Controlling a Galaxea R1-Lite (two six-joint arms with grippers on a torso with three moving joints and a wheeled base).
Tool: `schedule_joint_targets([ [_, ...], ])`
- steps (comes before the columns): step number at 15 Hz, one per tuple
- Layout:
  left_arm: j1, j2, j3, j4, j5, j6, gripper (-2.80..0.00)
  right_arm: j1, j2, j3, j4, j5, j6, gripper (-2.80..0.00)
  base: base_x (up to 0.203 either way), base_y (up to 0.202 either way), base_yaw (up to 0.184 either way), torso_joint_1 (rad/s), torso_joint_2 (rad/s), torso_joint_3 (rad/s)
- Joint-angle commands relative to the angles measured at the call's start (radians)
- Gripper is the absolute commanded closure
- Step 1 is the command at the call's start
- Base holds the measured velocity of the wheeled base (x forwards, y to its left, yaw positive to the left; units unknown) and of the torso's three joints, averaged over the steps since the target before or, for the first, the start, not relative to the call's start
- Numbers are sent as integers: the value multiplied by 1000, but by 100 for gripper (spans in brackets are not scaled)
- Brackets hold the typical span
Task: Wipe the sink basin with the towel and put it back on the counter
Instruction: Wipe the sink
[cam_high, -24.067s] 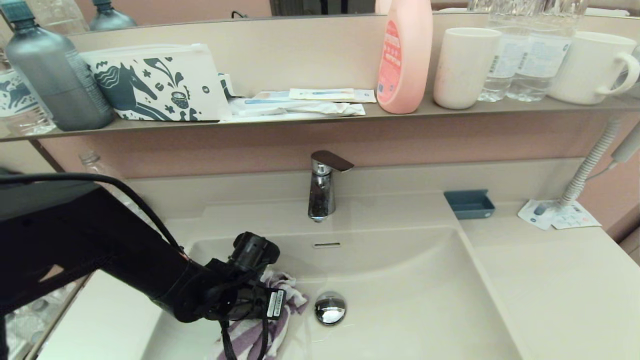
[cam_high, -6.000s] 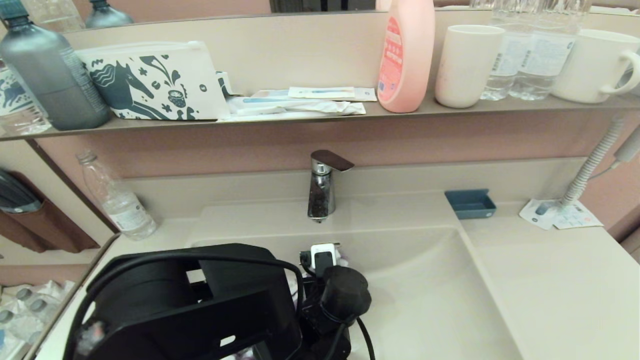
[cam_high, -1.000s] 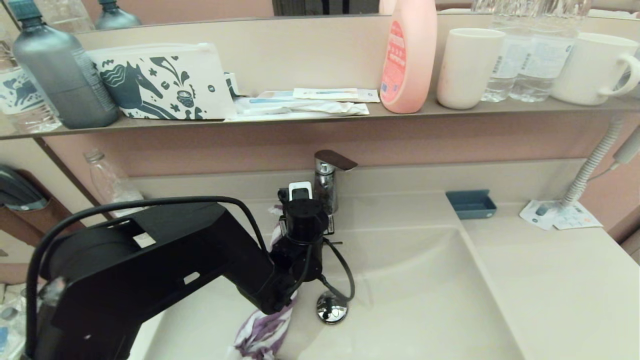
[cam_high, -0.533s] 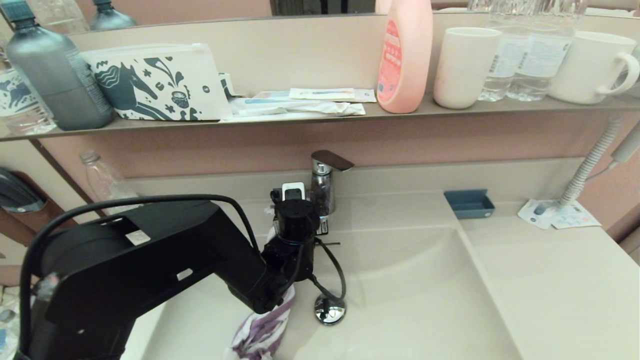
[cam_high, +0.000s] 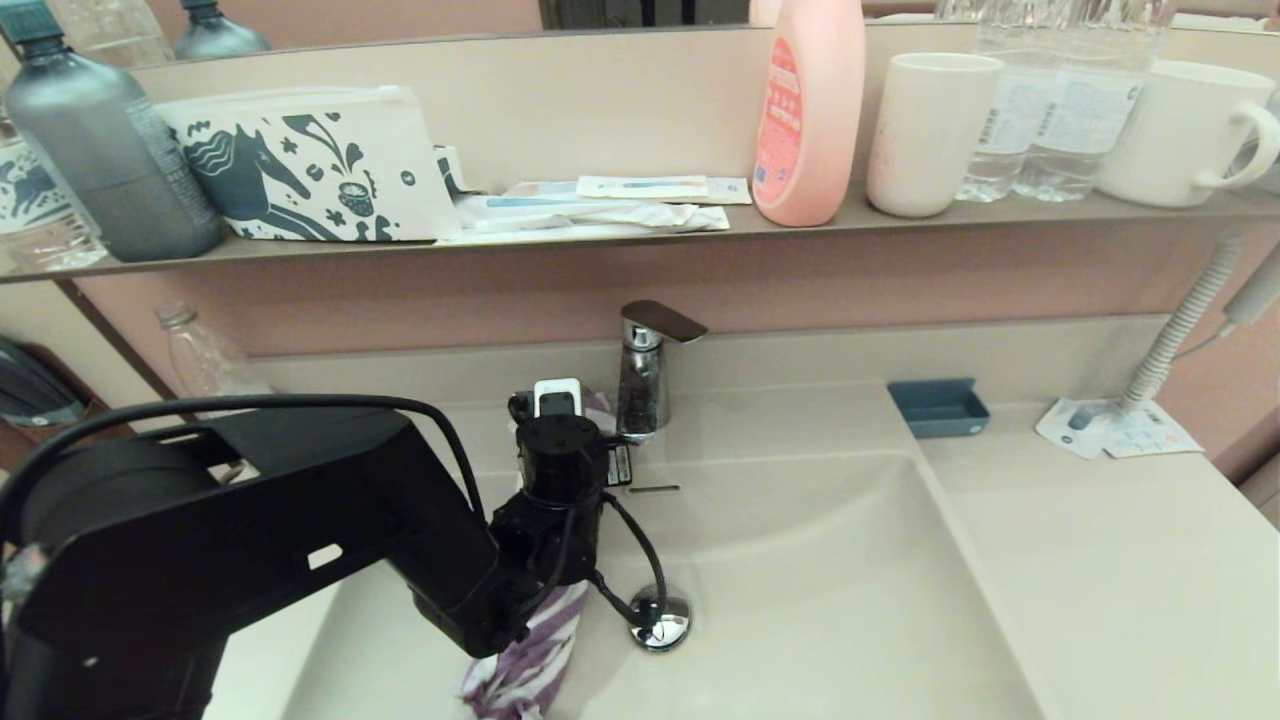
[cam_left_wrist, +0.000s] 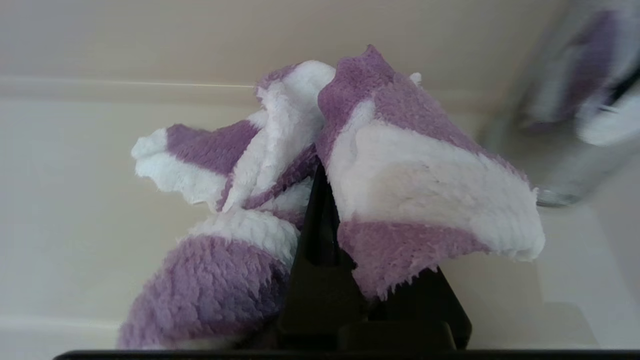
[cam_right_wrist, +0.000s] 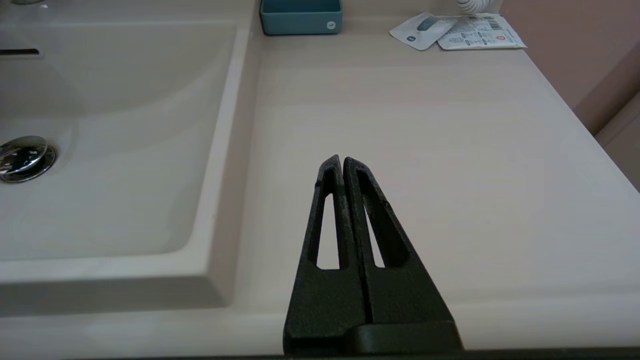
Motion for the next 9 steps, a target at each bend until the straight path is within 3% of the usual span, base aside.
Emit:
schedule_joint_targets([
  [1, 21, -8, -15, -6, -6, 1, 0, 0, 0, 0, 0, 0, -1, 0, 0, 0, 0, 0, 0, 0],
  [7, 109, 14, -12, -11, -68, 0, 0, 0, 0, 0, 0, 0, -1, 0, 0, 0, 0, 0, 0, 0],
  [9, 144, -8, 49, -16, -84, -1, 0, 0, 0, 0, 0, 0, -1, 0, 0, 0, 0, 0, 0, 0],
])
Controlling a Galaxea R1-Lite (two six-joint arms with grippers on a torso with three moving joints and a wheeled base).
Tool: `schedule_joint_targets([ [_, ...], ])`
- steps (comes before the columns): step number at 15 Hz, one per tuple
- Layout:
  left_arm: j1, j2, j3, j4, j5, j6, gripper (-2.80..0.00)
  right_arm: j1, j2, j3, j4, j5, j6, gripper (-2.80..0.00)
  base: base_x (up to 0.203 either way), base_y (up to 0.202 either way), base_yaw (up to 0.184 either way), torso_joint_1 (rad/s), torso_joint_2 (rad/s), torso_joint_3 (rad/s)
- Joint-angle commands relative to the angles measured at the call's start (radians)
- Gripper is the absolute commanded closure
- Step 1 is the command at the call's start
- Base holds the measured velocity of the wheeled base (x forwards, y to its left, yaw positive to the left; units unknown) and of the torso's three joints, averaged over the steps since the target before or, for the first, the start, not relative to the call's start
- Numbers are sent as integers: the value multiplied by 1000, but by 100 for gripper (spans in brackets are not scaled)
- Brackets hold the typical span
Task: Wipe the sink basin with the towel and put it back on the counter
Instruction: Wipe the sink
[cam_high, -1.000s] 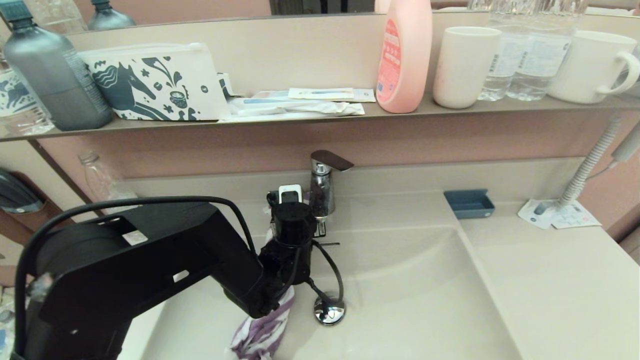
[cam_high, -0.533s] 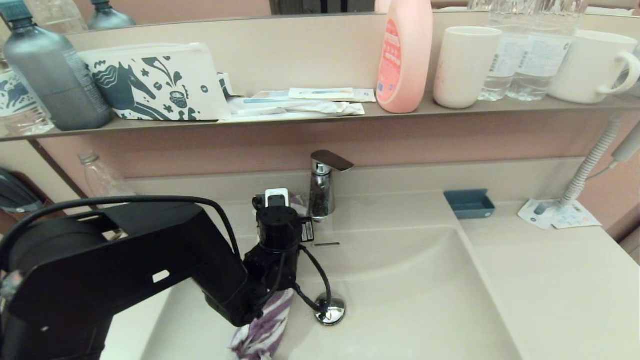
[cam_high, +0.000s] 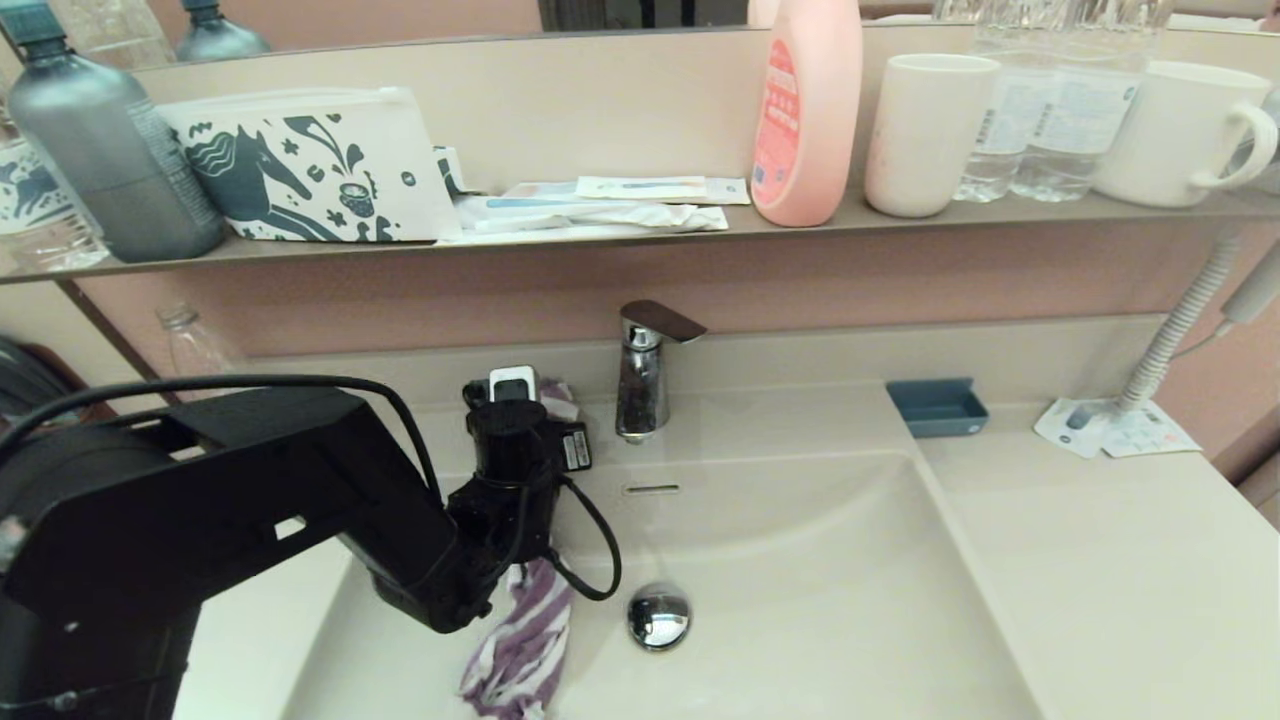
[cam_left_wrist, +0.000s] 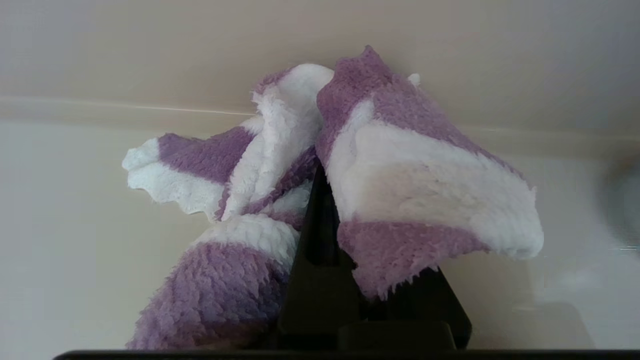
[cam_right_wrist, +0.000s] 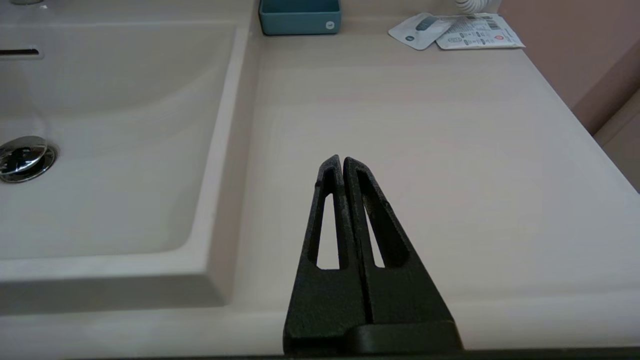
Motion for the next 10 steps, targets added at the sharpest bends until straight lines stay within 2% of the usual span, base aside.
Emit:
schedule_joint_targets([
  [1, 35, -17, 56, -12, -5, -1, 0, 0, 0, 0, 0, 0, -1, 0, 0, 0, 0, 0, 0, 0],
  [6, 121, -88, 193, -52, -30, 5, 0, 0, 0, 0, 0, 0, -1, 0, 0, 0, 0, 0, 0, 0],
  [8, 180, -102, 206, -52, -61, 6, 0, 0, 0, 0, 0, 0, -1, 0, 0, 0, 0, 0, 0, 0],
  [10, 230, -100, 206, -54, -86, 35, 0, 0, 0, 0, 0, 0, -1, 0, 0, 0, 0, 0, 0, 0],
])
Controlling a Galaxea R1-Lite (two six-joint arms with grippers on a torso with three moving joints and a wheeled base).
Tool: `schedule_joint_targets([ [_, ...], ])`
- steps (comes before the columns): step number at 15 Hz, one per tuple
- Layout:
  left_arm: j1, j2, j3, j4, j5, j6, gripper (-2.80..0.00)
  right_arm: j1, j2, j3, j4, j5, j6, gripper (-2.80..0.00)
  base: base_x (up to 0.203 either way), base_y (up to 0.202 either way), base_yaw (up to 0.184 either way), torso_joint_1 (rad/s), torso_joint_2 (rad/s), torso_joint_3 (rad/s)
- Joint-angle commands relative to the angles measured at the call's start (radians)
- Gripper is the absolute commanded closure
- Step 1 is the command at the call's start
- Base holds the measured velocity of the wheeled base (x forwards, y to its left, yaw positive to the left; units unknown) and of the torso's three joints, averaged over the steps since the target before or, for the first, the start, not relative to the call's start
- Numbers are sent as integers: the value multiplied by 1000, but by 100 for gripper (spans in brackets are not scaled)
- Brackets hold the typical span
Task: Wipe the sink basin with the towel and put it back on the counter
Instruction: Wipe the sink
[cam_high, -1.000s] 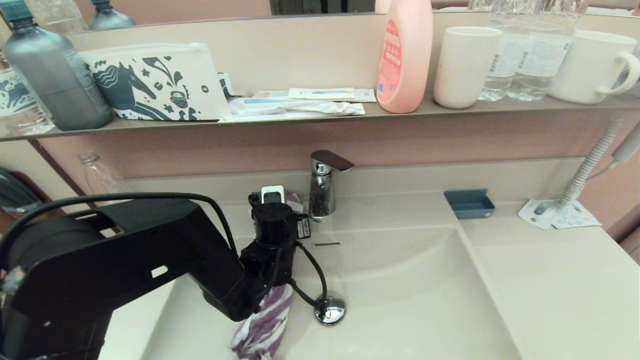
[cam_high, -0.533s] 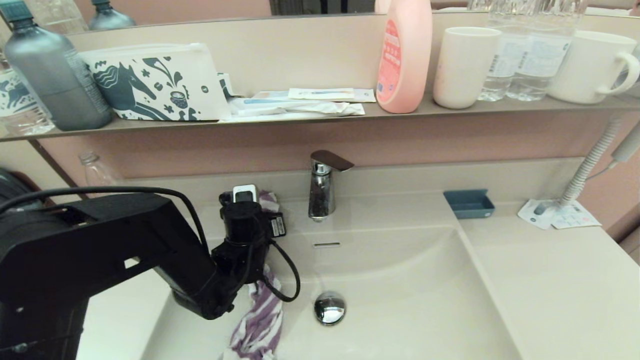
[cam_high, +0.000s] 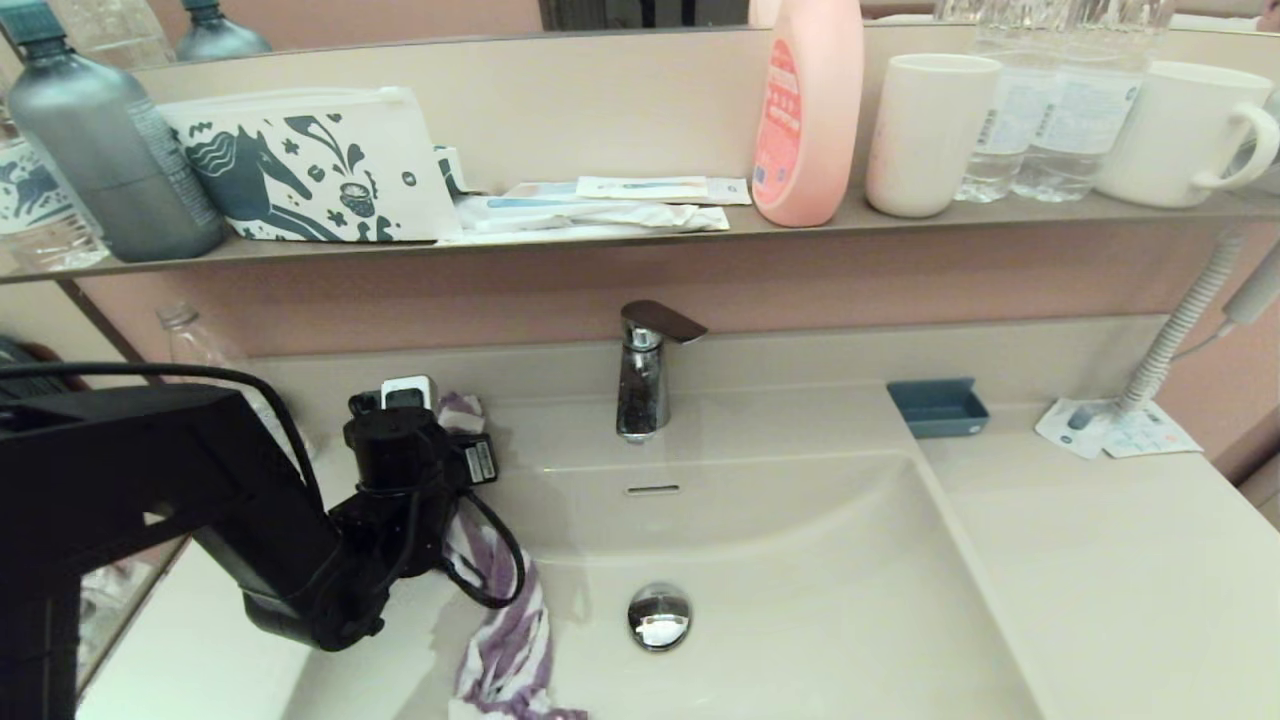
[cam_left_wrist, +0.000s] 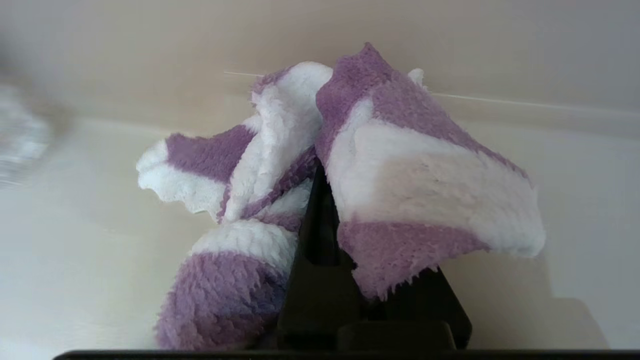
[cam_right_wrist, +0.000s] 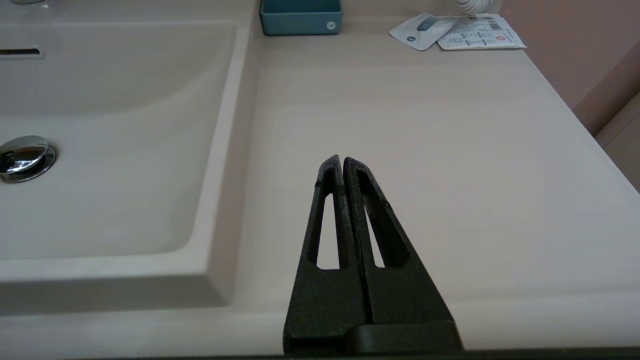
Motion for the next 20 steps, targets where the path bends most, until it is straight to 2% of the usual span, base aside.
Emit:
schedule_joint_targets([
  [1, 36, -2, -2, -12, -15, 8, 0, 0, 0, 0, 0, 0, -1, 0, 0, 0, 0, 0, 0, 0],
  [3, 42, -1, -8, -12, -24, 13, 0, 0, 0, 0, 0, 0, -1, 0, 0, 0, 0, 0, 0, 0],
  [5, 17, 3, -20, -12, -24, 26, 0, 0, 0, 0, 0, 0, -1, 0, 0, 0, 0, 0, 0, 0],
  [9, -122, 3, -57, -1, 22, 28, 0, 0, 0, 0, 0, 0, -1, 0, 0, 0, 0, 0, 0, 0],
  [15, -306, 70, -253, 124, 129, 25, 0, 1, 0, 0, 0, 0, -1, 0, 0, 0, 0, 0, 0, 0],
  [17, -333, 70, -299, 165, 147, 24, 0, 0, 0, 0, 0, 0, -1, 0, 0, 0, 0, 0, 0, 0],
  [20, -328, 60, -317, 191, 151, 23, 0, 0, 0, 0, 0, 0, -1, 0, 0, 0, 0, 0, 0, 0],
])
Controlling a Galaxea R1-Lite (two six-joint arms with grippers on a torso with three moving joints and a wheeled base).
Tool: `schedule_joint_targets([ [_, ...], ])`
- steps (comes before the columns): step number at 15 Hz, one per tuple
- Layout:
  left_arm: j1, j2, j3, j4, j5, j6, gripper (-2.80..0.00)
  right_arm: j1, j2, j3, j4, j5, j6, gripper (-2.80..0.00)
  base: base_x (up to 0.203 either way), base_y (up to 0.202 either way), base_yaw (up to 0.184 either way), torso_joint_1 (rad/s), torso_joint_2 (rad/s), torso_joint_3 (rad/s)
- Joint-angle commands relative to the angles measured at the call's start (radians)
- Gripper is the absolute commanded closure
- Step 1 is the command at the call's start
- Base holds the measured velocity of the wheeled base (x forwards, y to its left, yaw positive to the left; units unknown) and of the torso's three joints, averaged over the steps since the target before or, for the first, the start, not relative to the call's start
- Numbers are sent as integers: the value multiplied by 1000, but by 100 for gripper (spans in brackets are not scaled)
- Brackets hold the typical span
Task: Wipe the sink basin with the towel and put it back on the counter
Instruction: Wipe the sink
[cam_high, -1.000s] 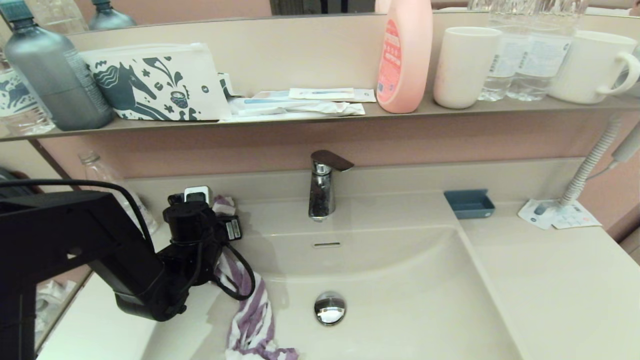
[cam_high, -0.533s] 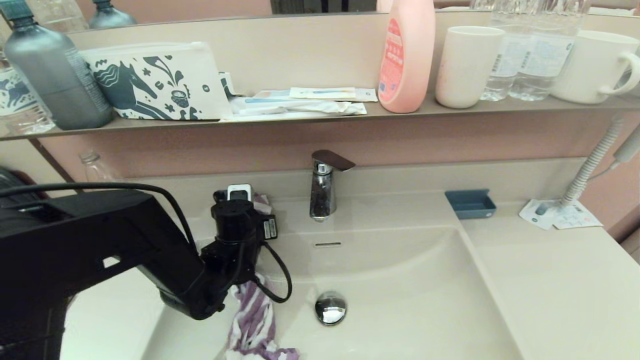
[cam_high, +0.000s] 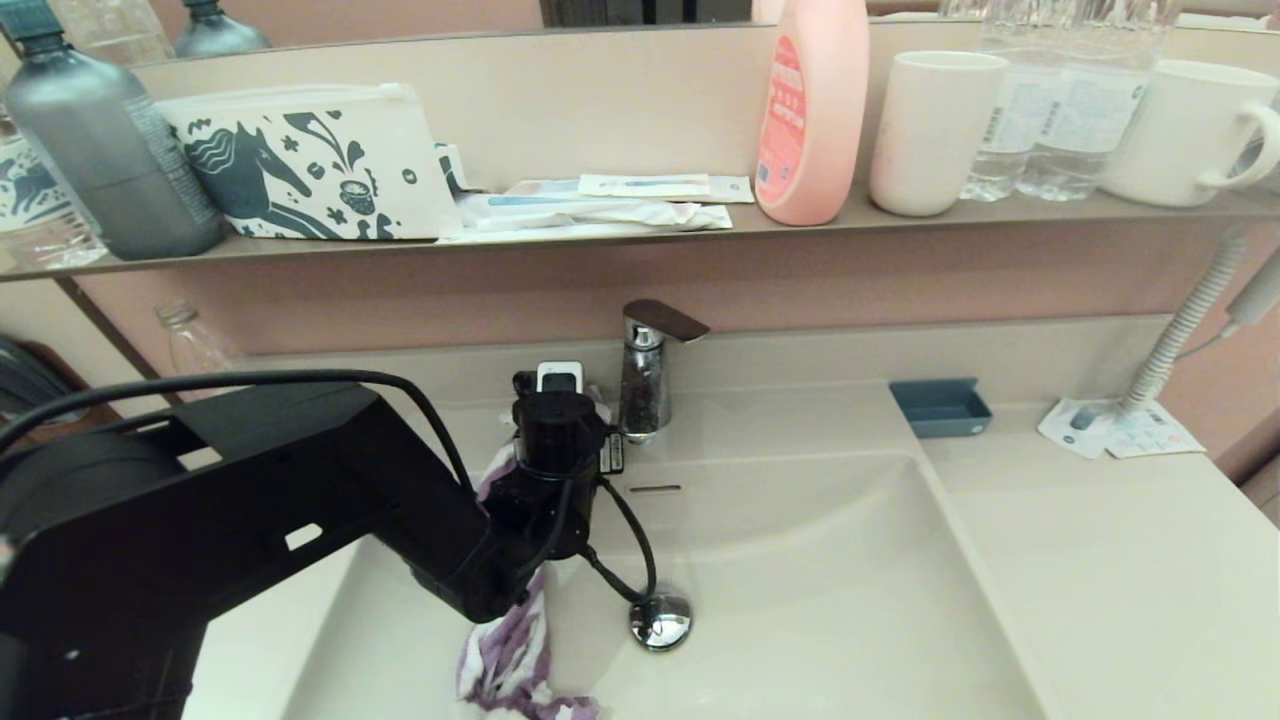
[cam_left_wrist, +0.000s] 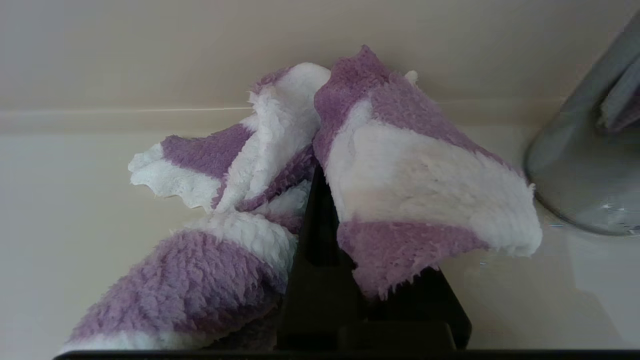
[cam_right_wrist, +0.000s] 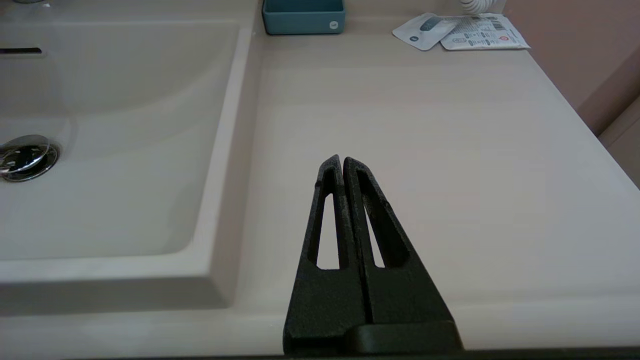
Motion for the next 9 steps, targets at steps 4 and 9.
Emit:
schedule_joint_targets([
  [4, 100, -65, 99, -15, -8, -4, 0, 0, 0, 0, 0, 0, 0, 0, 0, 0, 0, 0, 0, 0],
  [9, 256, -219, 306, -18, -54, -3, 0, 0, 0, 0, 0, 0, 0, 0, 0, 0, 0, 0, 0, 0],
])
